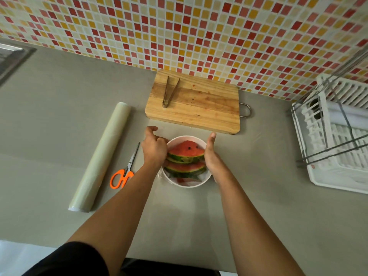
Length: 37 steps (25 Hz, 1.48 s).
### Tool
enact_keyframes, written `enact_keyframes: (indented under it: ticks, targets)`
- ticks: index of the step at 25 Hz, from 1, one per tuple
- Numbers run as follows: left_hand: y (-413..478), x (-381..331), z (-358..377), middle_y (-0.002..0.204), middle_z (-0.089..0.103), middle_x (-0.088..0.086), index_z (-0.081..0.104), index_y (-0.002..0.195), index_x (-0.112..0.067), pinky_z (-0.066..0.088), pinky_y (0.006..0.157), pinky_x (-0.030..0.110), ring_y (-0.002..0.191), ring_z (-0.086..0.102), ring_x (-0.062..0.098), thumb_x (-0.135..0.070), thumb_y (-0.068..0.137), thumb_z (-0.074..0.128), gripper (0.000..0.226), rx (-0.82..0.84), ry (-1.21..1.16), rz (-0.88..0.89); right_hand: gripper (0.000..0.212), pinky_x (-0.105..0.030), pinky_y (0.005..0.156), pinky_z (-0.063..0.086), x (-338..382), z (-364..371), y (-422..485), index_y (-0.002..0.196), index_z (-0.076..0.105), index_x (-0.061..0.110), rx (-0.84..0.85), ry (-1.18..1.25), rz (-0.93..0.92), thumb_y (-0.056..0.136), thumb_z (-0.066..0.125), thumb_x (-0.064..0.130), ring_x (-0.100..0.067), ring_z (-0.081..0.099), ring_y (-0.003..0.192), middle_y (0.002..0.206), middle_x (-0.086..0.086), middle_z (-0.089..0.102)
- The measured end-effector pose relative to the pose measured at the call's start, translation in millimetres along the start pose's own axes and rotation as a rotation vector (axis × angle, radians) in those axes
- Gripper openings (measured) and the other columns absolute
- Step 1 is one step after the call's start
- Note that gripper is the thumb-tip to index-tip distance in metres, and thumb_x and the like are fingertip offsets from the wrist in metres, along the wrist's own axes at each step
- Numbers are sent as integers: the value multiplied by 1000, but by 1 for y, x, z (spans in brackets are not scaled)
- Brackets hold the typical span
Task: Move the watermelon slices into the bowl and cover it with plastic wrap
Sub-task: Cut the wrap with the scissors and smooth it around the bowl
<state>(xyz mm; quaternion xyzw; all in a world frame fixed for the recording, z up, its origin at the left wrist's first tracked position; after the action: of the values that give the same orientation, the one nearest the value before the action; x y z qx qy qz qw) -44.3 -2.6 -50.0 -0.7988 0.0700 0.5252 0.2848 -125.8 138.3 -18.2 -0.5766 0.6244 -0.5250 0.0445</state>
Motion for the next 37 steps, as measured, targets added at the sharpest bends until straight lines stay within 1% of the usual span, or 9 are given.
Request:
enact_keyframes:
  ticks: [6, 10, 15, 19, 23, 27, 30, 33, 37]
  targets:
    - [3, -5, -13, 103, 66, 13, 50, 113, -17, 44, 85, 38, 97, 57, 28, -23, 85, 36, 32, 44, 91, 68, 102, -40, 86, 41, -8, -27, 7, 106, 58, 11, -282, -68, -292, 68, -1, 85, -36, 55, 110, 112, -15, 63]
    - [-41, 29, -47, 75, 65, 6, 52, 93, -15, 47, 80, 43, 84, 64, 34, -45, 93, 31, 37, -199, -70, -114, 122, -41, 105, 34, 11, -21, 12, 137, 44, 23, -50, 60, -418, 50, 2, 97, -24, 45, 129, 141, -4, 50]
    - [-97, 44, -29, 80, 67, 21, 33, 127, -13, 53, 68, 37, 71, 67, 31, -57, 95, 23, 55, 46, -473, -506, 119, -42, 107, 33, 14, -12, 9, 135, 47, 24, 137, 97, -322, 51, 5, 96, -25, 46, 128, 141, -5, 50]
    - [-79, 22, -21, 85, 67, 22, 27, 137, -9, 55, 63, 33, 71, 69, 27, -54, 97, 24, 60, 4, -556, -388, 93, -39, 88, 50, -5, -24, 3, 101, 65, 19, 203, 431, -165, 68, 9, 86, -20, 66, 94, 85, -1, 76]
    - [-47, 12, -11, 110, 66, 21, 44, 131, -5, 42, 101, 45, 104, 62, 31, -55, 96, 24, 64, 145, -361, -353, 101, -45, 97, 48, -41, -18, -4, 122, 59, 25, 278, 458, -66, 57, 16, 89, -18, 64, 105, 109, -2, 70]
    - [-33, 0, -9, 97, 72, 20, 71, 86, -5, 48, 87, 36, 91, 66, 30, -54, 98, 21, 71, 341, -133, -327, 90, -33, 87, 53, -44, -24, 5, 104, 70, 24, 164, 179, -114, 74, 8, 83, -15, 67, 94, 99, -1, 74]
    - [-27, -12, -6, 90, 71, 17, 70, 84, -3, 48, 89, 39, 89, 65, 30, -50, 95, 39, 57, 343, -23, -298, 83, -33, 83, 49, -22, -31, 21, 86, 73, 18, 80, 12, -189, 82, 15, 77, -22, 66, 89, 92, -6, 73]
    - [-22, -20, -3, 76, 64, 14, 64, 77, -4, 51, 79, 37, 79, 61, 28, -29, 91, 58, 29, 351, -102, -288, 52, -26, 59, 44, -3, -30, 35, 63, 69, 19, 138, 146, -177, 89, 42, 55, -16, 65, 63, 62, 3, 71]
    - [-17, -20, 0, 80, 66, 14, 63, 90, -2, 52, 81, 38, 78, 63, 27, -26, 98, 47, 29, 360, -246, -314, 42, -26, 58, 49, 0, -21, 42, 58, 68, 17, 151, 416, -115, 92, 50, 34, -15, 63, 48, 61, -2, 68]
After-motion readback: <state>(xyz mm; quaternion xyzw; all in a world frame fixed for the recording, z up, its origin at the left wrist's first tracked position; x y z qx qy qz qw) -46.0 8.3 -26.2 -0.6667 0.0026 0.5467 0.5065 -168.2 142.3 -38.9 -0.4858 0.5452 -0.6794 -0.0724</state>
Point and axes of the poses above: each hand's wrist, its own y-axis towards the middle knuckle, its own z-axis out of the palm, x = y × z, the point moved 1 cm from there along y, towards the middle knuckle
